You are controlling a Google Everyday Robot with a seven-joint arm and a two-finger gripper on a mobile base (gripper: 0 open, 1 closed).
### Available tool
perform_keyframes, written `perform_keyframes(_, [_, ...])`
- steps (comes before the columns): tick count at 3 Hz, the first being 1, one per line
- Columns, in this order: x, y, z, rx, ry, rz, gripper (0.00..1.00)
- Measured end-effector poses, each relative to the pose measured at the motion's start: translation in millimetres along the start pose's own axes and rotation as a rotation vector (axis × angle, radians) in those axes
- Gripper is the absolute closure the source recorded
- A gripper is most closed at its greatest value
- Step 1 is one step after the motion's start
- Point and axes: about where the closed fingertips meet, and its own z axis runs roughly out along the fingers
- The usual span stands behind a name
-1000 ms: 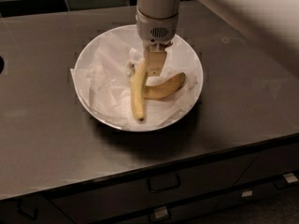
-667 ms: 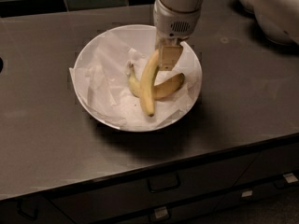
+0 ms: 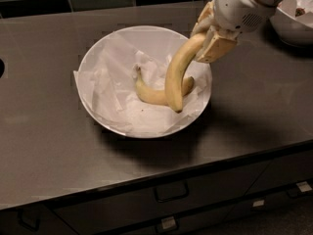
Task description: Pick banana from white bowl
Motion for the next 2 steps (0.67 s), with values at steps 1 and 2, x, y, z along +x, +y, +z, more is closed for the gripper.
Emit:
perform_keyframes(1, [-12.7,-0.5,-26.4,0.028,-0.072,-0.044,1.0])
perform_keyframes(2, [-15.2,-0.4,-27.5,0.029,-0.079,-0.05,1.0])
